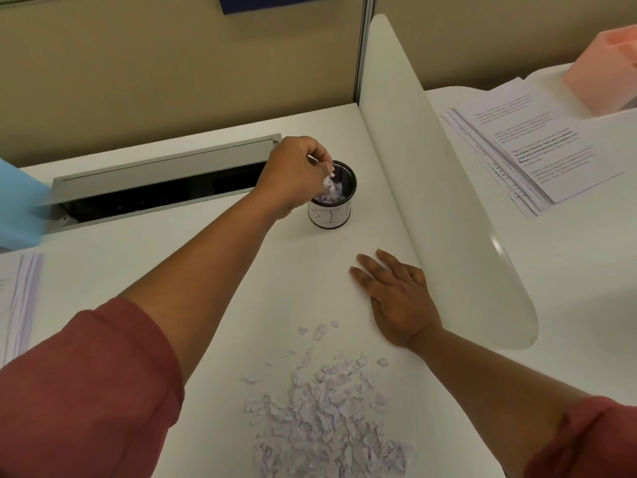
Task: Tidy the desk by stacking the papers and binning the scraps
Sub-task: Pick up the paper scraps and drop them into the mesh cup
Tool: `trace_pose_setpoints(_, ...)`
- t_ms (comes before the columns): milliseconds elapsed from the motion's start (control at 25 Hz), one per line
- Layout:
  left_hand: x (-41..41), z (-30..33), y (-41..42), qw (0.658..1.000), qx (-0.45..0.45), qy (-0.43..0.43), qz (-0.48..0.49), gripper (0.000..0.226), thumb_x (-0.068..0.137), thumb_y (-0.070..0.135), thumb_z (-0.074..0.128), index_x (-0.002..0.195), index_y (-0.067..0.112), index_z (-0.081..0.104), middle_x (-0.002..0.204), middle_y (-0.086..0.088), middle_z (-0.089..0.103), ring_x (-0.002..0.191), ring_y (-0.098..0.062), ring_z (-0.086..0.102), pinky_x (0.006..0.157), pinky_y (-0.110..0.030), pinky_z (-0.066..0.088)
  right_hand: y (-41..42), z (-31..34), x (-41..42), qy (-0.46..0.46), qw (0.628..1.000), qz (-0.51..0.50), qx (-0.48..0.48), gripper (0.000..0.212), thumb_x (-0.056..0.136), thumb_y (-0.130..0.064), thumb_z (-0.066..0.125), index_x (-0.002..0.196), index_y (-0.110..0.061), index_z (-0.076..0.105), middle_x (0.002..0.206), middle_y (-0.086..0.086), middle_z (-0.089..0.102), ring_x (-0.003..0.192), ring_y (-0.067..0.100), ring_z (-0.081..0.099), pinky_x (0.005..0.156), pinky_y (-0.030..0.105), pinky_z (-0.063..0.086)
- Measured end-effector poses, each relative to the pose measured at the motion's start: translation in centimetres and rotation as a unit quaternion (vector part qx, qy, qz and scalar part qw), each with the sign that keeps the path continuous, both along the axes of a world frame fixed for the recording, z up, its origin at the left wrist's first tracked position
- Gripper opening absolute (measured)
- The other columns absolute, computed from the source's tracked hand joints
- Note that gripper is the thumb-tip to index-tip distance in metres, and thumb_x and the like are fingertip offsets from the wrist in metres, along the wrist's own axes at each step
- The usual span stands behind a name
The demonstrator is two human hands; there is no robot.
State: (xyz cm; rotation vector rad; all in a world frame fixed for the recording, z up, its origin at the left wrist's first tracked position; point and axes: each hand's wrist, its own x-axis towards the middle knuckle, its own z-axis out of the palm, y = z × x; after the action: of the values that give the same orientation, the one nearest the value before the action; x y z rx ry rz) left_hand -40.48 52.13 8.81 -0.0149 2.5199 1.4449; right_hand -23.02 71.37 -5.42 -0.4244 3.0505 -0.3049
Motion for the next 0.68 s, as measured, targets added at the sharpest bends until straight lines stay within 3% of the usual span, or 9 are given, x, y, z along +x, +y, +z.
trace_pose_setpoints(240,-0.2,0.1,0.0,0.998,-0.056,0.031,-0.017,0.032,0.095,0.0,0.055,0.083,0.028,0.066,0.094,-0.005,0.073,0.089,-0.023,0.073,0.08,-0.047,0.063,0.0,0.0,0.0,-0.001,1.0,-0.002,0.0,0.056,0.094,-0.023,0.033,0.146,-0.033,0.049,0.157,-0.006,0.044,0.147,0.026,0.036,0.107,0.039,0.023)
trace_pose_setpoints(440,4.3,-0.1,-1.6,0.997,0.012,0.074,0.027,0.026,0.093,-0.006,0.053,0.092,0.016,0.068,0.087,0.001,0.074,0.08,-0.012,0.074,0.081,-0.039,0.063,-0.1,0.3,0.0,-0.006,1.0,-0.001,0.002,0.056,0.094,-0.023,0.031,0.146,-0.032,0.05,0.157,-0.005,0.044,0.147,0.027,0.036,0.107,0.039,0.022)
trace_pose_setpoints(680,10.7,-2.4,-3.2,0.995,0.074,0.024,0.064,0.023,0.093,-0.002,0.062,0.089,0.02,0.069,0.087,0.0,0.075,0.084,-0.013,0.074,0.085,-0.039,0.062,-0.2,0.4,0.0,-0.023,0.999,-0.002,0.024,0.06,0.093,-0.026,0.027,0.15,-0.033,0.044,0.161,-0.007,0.037,0.15,0.025,0.028,0.11,0.038,0.016)
